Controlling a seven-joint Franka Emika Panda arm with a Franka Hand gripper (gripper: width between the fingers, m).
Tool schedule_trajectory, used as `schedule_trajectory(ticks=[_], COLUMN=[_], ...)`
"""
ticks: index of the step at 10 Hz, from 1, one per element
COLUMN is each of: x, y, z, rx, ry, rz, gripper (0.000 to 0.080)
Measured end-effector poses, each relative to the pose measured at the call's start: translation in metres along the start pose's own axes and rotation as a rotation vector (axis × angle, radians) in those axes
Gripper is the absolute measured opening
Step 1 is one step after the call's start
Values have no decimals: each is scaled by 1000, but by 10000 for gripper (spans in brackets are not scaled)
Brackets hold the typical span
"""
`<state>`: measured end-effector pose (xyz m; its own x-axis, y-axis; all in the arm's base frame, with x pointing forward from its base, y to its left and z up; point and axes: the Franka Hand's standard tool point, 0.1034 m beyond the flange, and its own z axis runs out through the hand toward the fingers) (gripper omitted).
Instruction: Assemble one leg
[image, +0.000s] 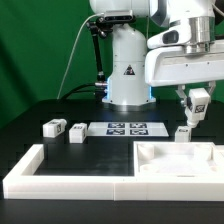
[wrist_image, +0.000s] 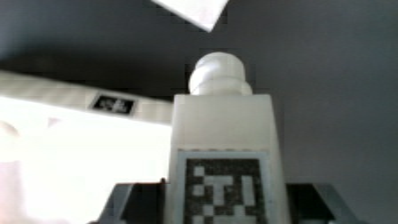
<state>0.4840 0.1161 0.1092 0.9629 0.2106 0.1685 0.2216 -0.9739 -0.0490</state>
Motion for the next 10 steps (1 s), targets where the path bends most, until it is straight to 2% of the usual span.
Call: schedule_trajectory(ticks=[1, 6, 7, 9, 10], x=[11, 7, 17, 51, 62], y=[1, 0, 3, 2, 2], z=[-1, 0, -1, 0, 2], rx=[1, 2, 2, 13, 15], ry=[16, 10, 16, 29, 40], rz=[0, 0, -16, -18, -21], gripper=[290, 290, 290, 290, 290])
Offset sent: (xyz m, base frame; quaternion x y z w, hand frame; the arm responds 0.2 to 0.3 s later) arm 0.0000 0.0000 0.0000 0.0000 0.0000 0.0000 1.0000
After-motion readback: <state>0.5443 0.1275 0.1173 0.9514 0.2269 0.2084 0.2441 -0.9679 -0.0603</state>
